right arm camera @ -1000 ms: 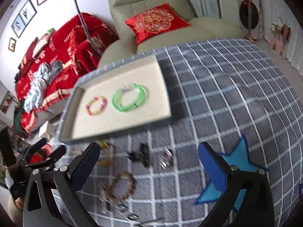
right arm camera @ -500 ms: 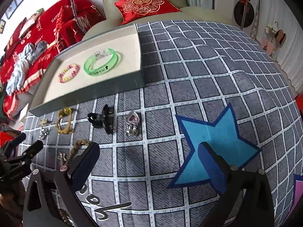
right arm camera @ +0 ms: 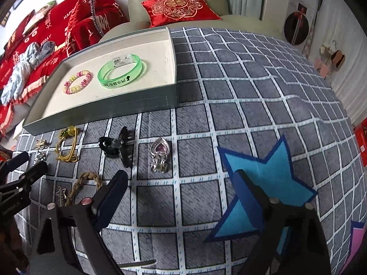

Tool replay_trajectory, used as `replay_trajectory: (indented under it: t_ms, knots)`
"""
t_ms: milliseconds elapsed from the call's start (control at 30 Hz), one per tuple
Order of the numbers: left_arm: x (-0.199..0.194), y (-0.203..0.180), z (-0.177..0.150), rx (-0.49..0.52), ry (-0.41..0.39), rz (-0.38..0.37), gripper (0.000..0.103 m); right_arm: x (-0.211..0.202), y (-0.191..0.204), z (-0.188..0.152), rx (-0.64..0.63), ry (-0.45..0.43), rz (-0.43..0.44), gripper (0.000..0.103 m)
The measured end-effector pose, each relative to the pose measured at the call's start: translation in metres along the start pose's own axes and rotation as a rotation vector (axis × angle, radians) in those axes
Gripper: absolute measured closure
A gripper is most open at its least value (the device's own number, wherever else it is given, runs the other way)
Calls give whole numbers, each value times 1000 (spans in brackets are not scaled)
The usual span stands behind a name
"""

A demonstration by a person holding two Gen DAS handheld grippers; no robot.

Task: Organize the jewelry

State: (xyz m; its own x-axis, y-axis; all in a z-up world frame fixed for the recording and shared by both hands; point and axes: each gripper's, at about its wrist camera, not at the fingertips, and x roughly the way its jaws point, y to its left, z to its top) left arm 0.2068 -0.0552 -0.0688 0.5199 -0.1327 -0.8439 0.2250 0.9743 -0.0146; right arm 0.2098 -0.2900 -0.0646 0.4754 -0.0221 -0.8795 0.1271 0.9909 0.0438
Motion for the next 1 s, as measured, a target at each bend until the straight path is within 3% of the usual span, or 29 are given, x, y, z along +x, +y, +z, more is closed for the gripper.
replay_trajectory:
  t_ms: [100,233,333,400,433,467,500,733,1000]
  knots:
    - [0,-2,0,-5,-4,-9,12,0,5,3,-18,-16,-18,32]
    - [0,-3,1,-6,-7,-16,15,2,14,8,-43,-20,-20,34]
    - [-1,-4,0,-7,-13,-20,21,4,18,11,-56,-28,-20,43]
    - [-2,-5,0,-1,-20,-22,31,4,20,11,-59,-30,-16,59]
    - [-3,-6,1,2,-24,-25,44,3,21,12,-60,-30,-14,63]
    - [-4,-7,1,9,-31,-29,64,4,21,13,-61,-30,-13,72]
    - [-5,-7,1,15,-33,-32,67,4,22,13,-62,-30,-13,83]
    - [-11,3,0,-40,-19,-122,69,-3,14,10,-19,-27,45,84]
    - [-28,9,0,-58,-42,-157,69,-25,3,11,28,-53,142,84]
